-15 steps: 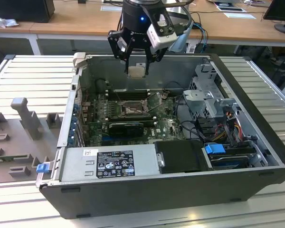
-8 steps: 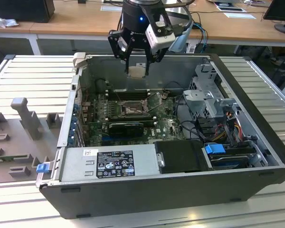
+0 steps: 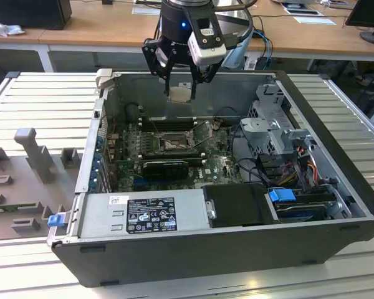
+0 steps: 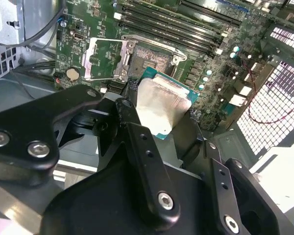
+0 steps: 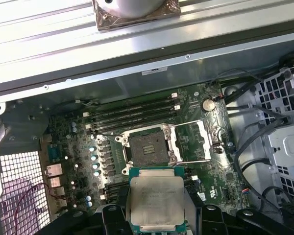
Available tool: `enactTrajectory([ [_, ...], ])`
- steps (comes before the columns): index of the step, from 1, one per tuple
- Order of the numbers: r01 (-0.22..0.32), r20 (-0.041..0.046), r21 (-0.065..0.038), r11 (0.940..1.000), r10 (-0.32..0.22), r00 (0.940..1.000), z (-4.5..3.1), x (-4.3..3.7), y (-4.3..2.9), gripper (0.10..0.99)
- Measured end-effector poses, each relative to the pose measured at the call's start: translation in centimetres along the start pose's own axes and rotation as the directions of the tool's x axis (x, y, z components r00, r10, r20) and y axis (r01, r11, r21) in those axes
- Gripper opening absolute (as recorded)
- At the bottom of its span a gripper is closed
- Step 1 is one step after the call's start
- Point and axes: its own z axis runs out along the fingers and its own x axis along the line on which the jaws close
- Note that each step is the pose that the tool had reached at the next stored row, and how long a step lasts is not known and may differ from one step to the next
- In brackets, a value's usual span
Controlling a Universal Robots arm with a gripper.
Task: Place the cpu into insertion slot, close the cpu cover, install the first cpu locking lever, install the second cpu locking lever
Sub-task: 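Place the cpu into insertion slot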
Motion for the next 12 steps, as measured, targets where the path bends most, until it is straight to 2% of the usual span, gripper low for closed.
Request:
enactTrajectory([
  [12,-0.049,0.0043,-0.001,0.9988,0.049,0.9988,0.01,0.00,0.00,0.533],
])
